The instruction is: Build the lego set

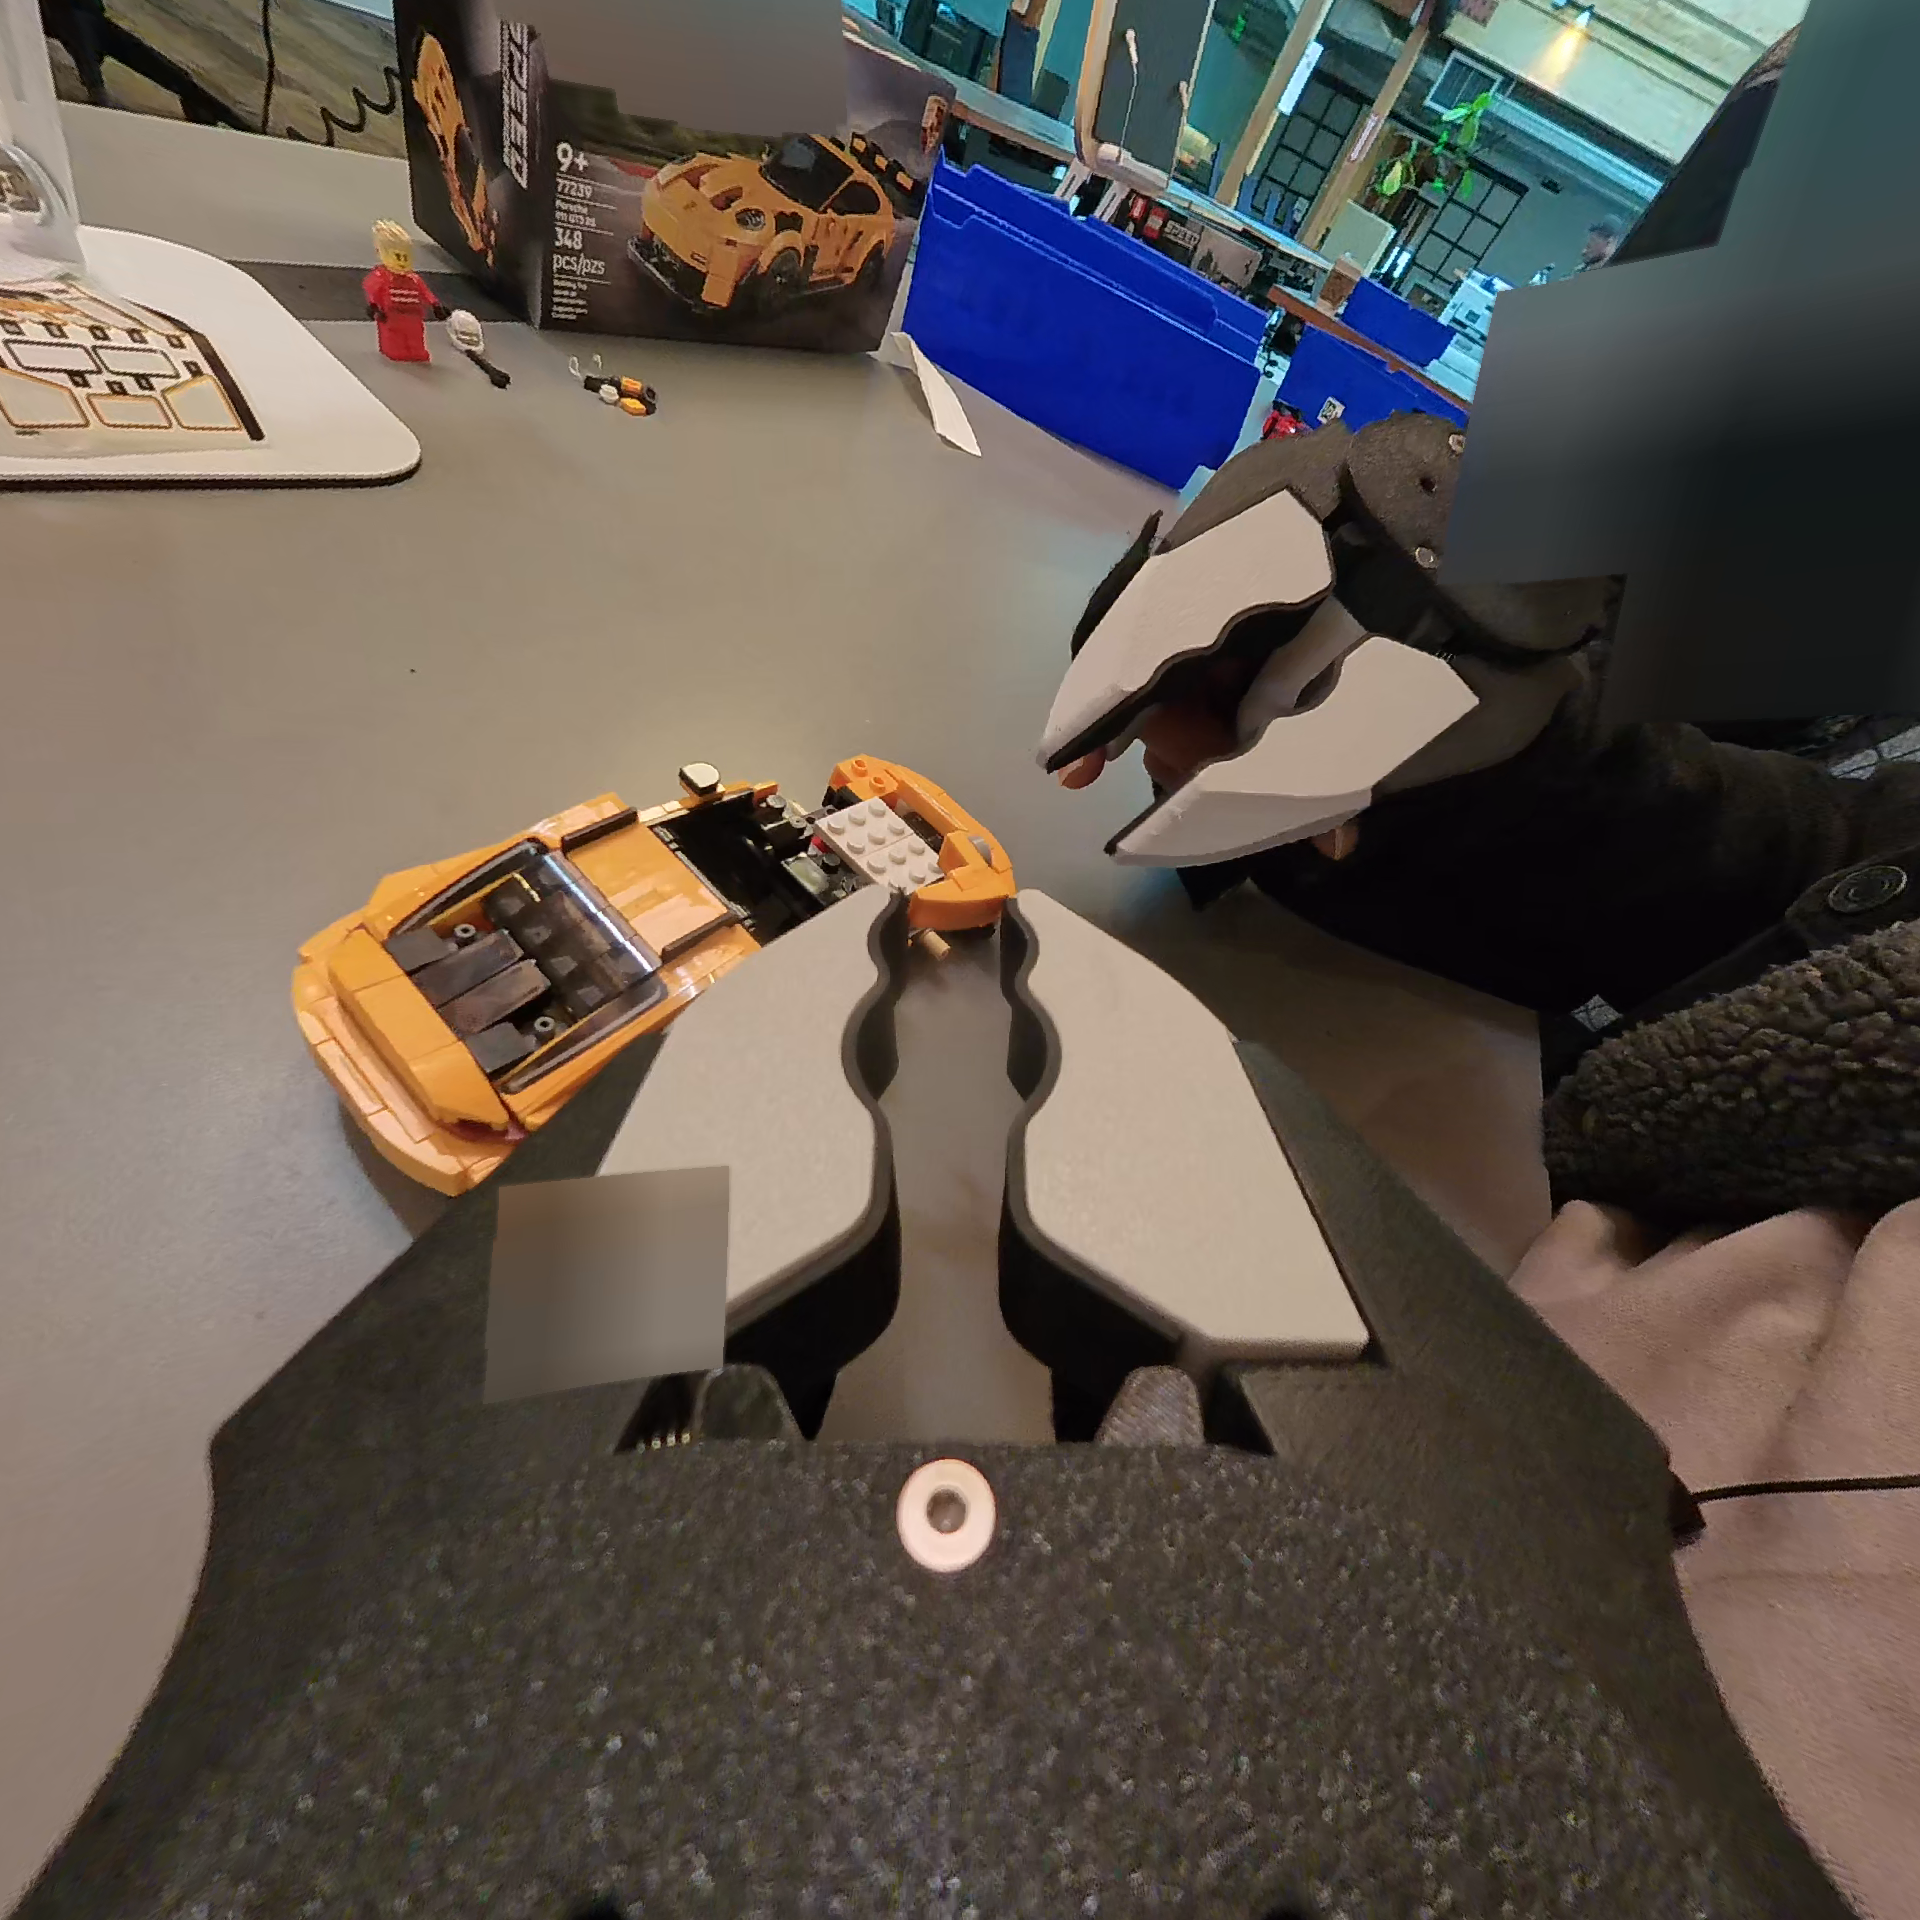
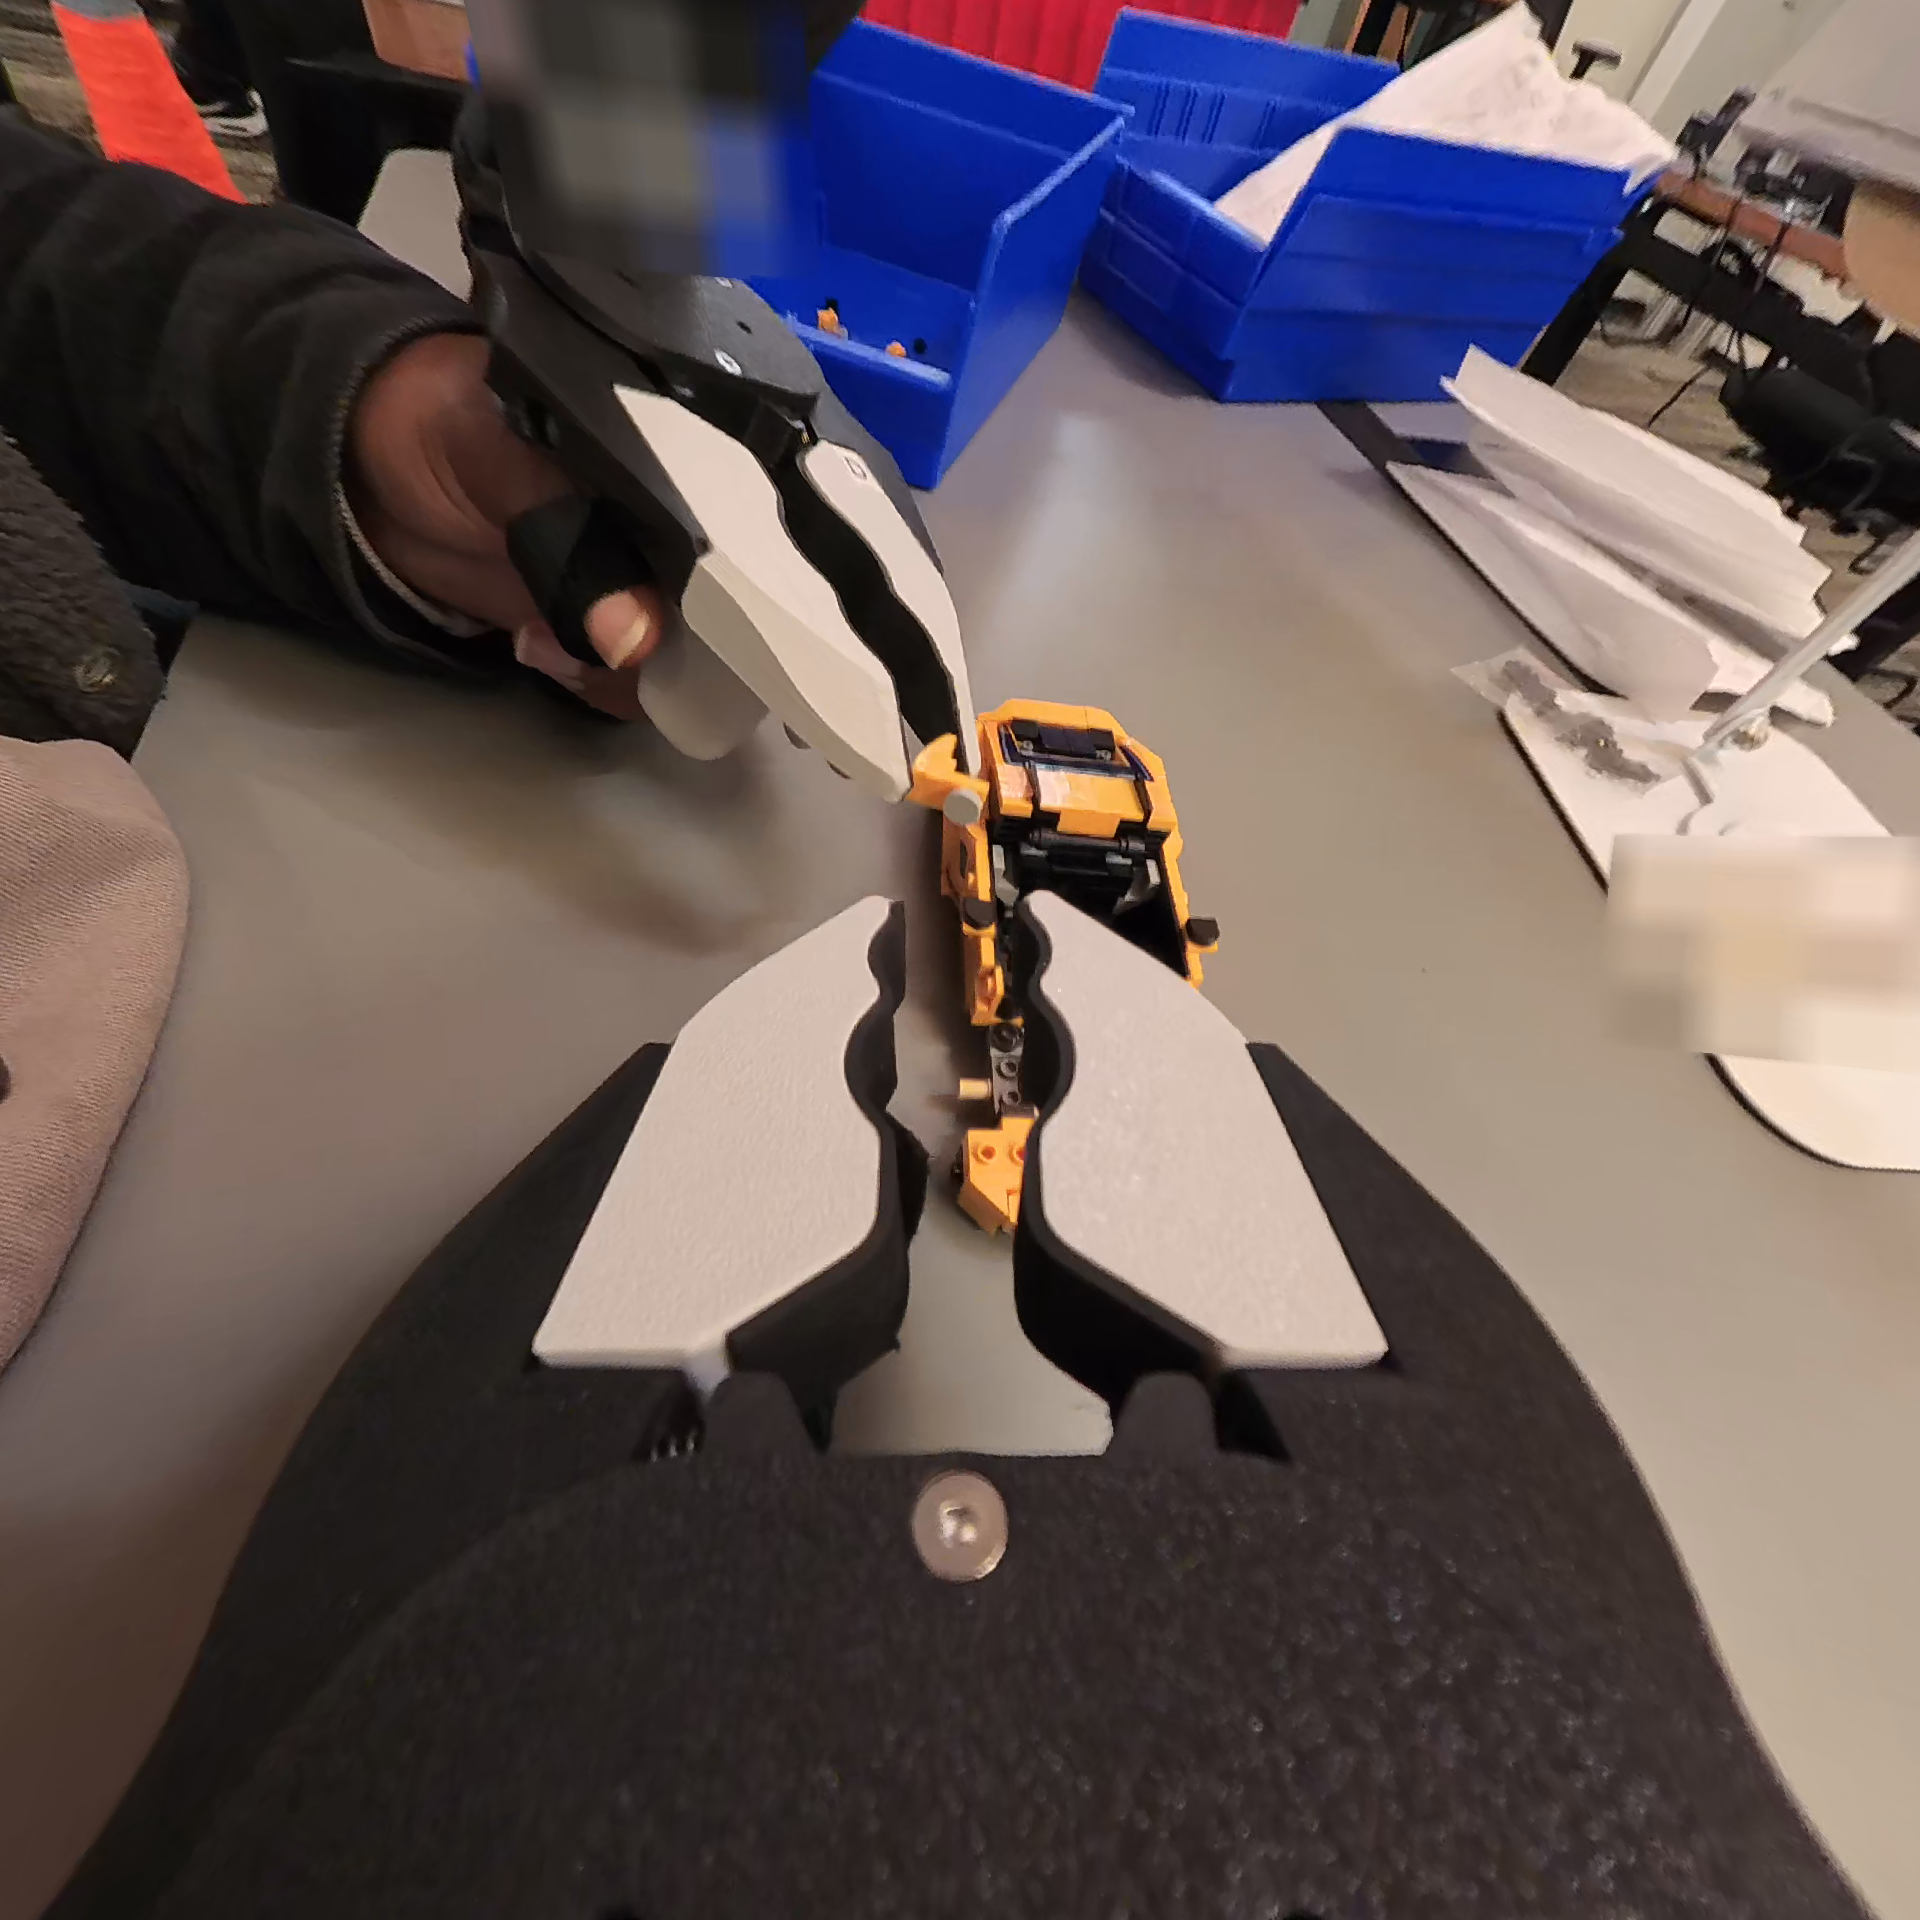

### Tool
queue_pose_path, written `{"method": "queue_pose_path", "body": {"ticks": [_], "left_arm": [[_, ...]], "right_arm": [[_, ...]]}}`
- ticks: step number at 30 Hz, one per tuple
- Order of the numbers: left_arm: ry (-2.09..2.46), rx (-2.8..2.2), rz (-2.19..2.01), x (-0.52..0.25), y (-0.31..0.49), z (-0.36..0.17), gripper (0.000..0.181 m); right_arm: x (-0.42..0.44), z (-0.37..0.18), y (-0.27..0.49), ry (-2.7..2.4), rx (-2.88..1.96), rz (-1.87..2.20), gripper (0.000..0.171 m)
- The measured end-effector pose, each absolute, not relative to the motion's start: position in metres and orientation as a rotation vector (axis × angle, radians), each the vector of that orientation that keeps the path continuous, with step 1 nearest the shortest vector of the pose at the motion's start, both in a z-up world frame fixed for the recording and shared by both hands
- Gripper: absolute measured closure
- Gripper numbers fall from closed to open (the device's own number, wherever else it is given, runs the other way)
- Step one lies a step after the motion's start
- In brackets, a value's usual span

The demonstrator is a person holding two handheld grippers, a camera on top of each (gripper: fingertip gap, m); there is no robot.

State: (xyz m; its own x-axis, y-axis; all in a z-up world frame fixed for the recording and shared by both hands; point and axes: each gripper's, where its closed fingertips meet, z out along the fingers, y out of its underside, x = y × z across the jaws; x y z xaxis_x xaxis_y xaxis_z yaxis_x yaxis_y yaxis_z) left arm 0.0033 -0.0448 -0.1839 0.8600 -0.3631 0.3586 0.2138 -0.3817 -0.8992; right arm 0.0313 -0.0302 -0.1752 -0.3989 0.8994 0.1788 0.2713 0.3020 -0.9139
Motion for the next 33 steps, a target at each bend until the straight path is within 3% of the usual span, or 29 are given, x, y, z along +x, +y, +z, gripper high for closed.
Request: {"method": "queue_pose_path", "body": {"ticks": [5,13,33], "left_arm": [[0.231,-1.87,-0.463,0.007,-0.045,-0.185,0.165],[0.761,-1.766,0.231,0.028,-0.048,-0.192,0.165],[0.832,-1.701,0.259,0.039,-0.051,-0.188,0.165]], "right_arm": [[0.033,-0.166,-0.035,-1.821,-0.987,1.137,0.153],[0.034,-0.169,-0.039,-1.849,-0.98,1.142,0.153],[0.038,-0.185,-0.055,-1.97,-0.965,1.159,0.156]]}}
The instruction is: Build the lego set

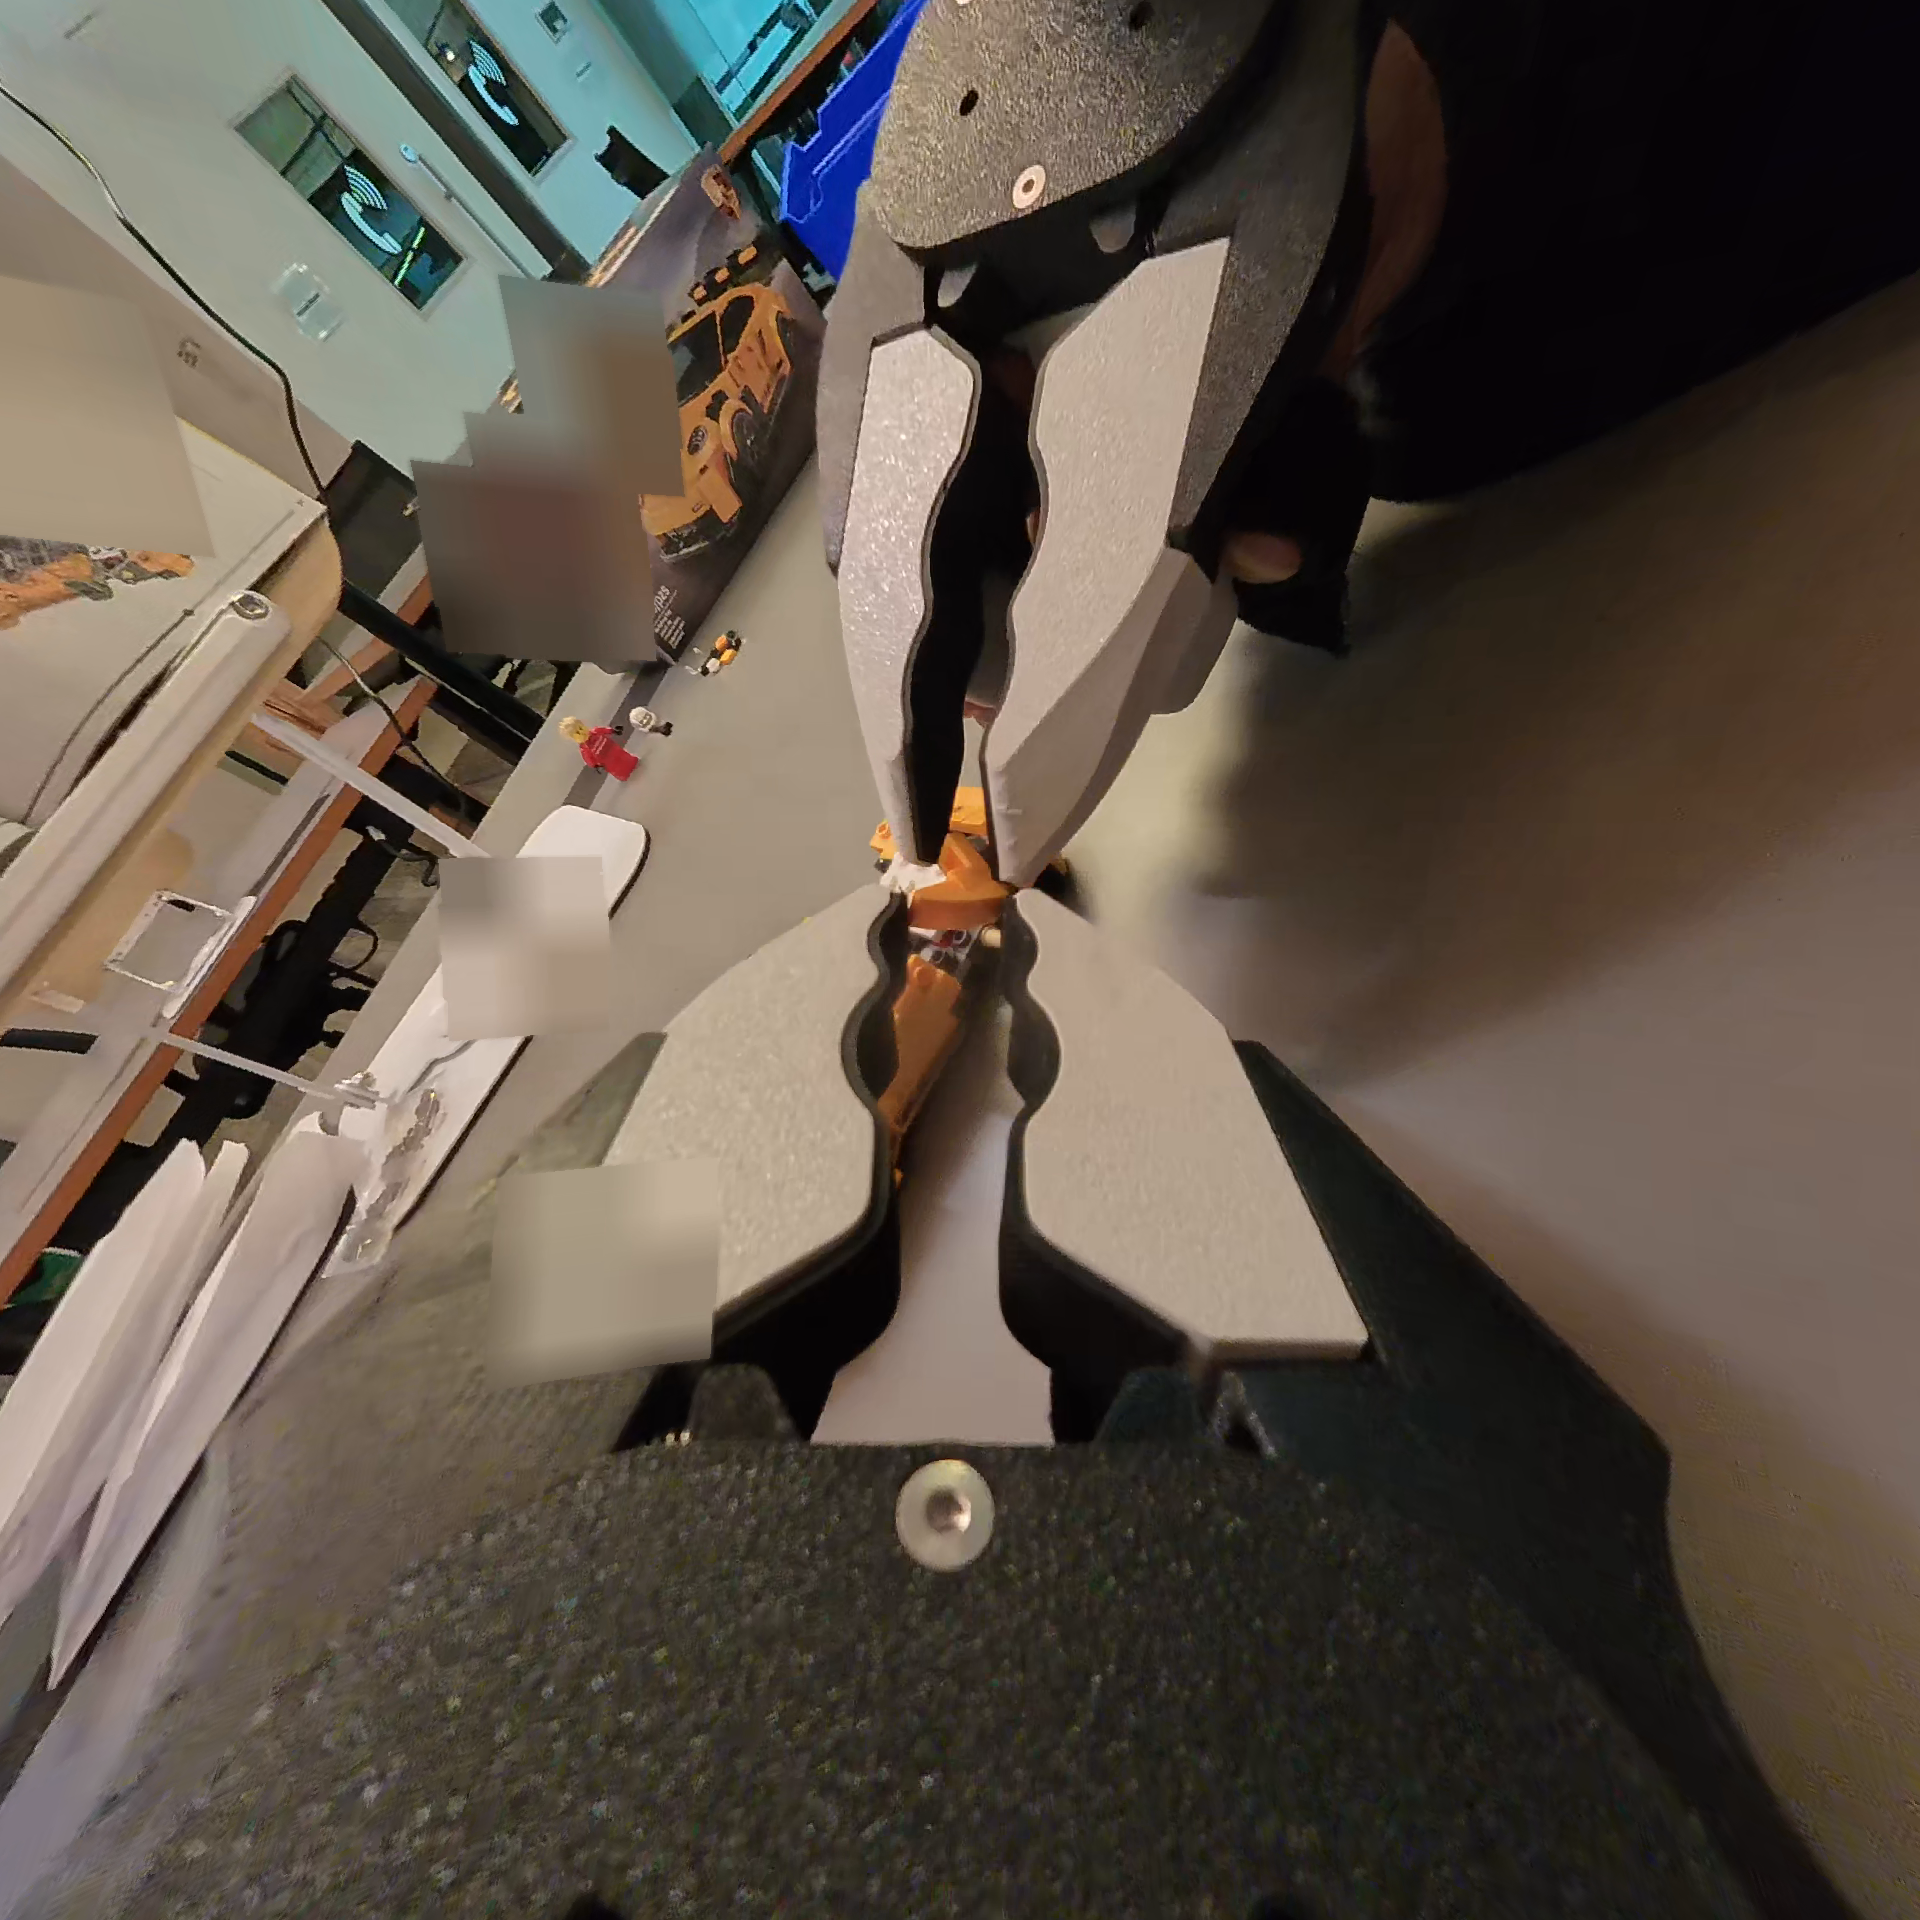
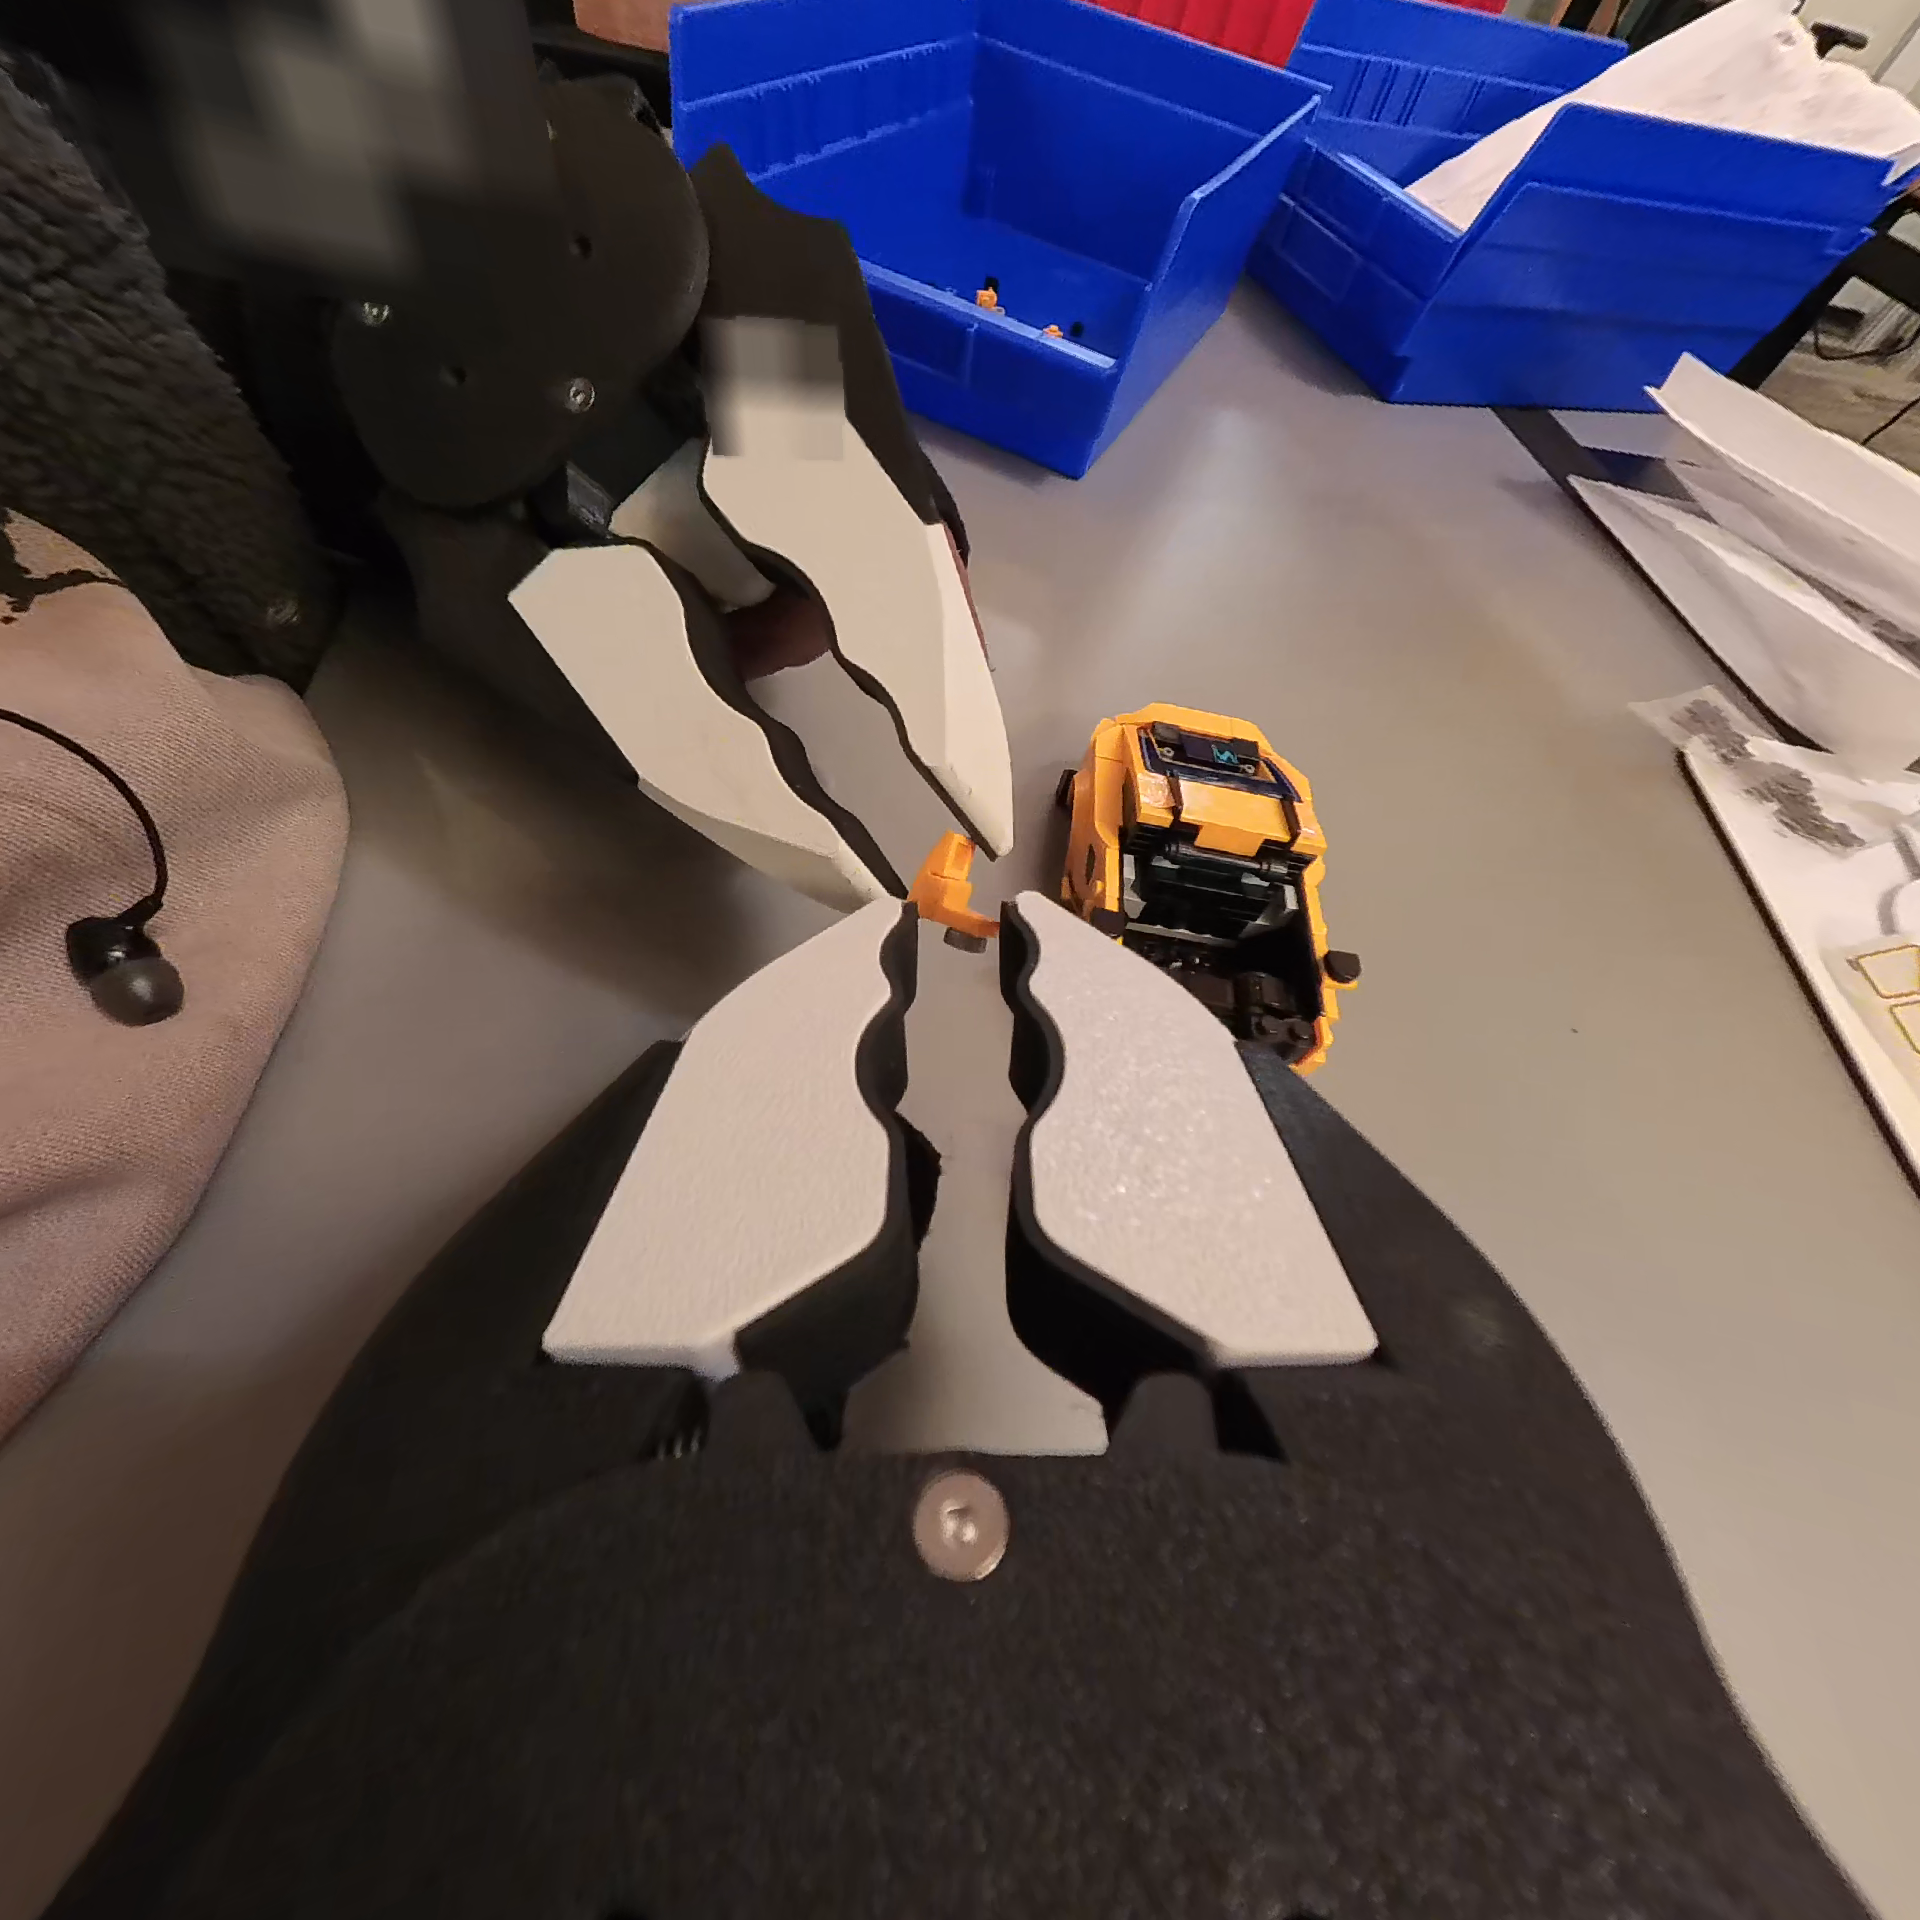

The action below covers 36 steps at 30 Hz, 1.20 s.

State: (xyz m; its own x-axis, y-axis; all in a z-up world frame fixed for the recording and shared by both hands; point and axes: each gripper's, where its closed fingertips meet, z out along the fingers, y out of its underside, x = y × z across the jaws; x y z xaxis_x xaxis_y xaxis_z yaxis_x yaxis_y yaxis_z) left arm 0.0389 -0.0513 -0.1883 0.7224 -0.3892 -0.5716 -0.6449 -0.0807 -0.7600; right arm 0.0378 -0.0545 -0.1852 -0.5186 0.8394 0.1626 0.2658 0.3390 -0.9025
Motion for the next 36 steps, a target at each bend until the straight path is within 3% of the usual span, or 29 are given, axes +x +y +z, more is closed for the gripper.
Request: {"method": "queue_pose_path", "body": {"ticks": [36], "left_arm": [[0.565,-1.71,-0.353,0.048,-0.059,-0.167,0.165]], "right_arm": [[0.041,-0.171,-0.06,-1.939,-0.942,1.294,0.16]]}}
